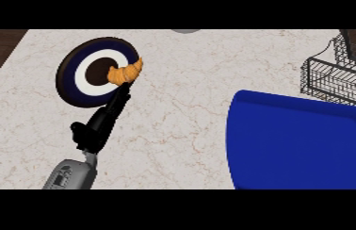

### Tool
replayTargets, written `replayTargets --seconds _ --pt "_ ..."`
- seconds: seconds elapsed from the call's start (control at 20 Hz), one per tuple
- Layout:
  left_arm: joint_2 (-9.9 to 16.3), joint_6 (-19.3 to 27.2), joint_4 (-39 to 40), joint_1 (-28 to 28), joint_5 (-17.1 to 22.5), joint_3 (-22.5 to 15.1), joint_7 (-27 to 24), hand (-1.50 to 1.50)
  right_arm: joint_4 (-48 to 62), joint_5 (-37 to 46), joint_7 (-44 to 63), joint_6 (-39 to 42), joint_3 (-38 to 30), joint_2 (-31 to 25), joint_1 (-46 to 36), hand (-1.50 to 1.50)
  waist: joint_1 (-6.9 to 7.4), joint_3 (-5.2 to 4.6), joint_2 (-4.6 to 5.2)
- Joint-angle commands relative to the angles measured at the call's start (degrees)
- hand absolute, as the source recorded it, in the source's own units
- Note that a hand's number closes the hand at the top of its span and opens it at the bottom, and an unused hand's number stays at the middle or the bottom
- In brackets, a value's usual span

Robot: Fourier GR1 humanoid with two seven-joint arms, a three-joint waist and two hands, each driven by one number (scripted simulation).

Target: Pick the lemon from the tray and place it in the tiered basket

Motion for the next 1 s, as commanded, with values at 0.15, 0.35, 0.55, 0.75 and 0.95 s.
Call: replayTargets --seconds 0.15,0.35,0.55,0.75,0.95 --pt "0.9 -0.8 0.3 0.0 0.2 1.8 -0.1 0.00 6.5 5.6 -2.6 -3.8 3.8 7.6 -6.3 1.50 -0.65 0.06 -0.09" --pt "-1.2 0.9 -0.3 0.3 -1.2 0.3 1.8 0.00 8.5 6.8 -1.0 -6.8 4.1 12.4 -10.2 1.50 -1.04 0.04 -0.19" --pt "-0.5 -0.1 -0.9 0.2 -0.9 1.0 1.3 0.00 13.1 6.4 -0.5 -5.5 2.9 14.2 -12.5 1.50 -0.90 0.06 -0.09" --pt "-0.4 -0.8 1.8 -0.2 -1.1 1.9 -1.1 0.00 16.9 4.0 0.4 -2.1 0.2 14.2 -13.2 1.50 -1.16 0.07 0.07" --pt "1.1 -1.4 3.1 -1.0 -0.4 4.0 -1.7 0.00 21.9 -0.1 16.0 2.5 -3.4 14.4 -17.5 1.50 -2.21 -0.08 -0.42"
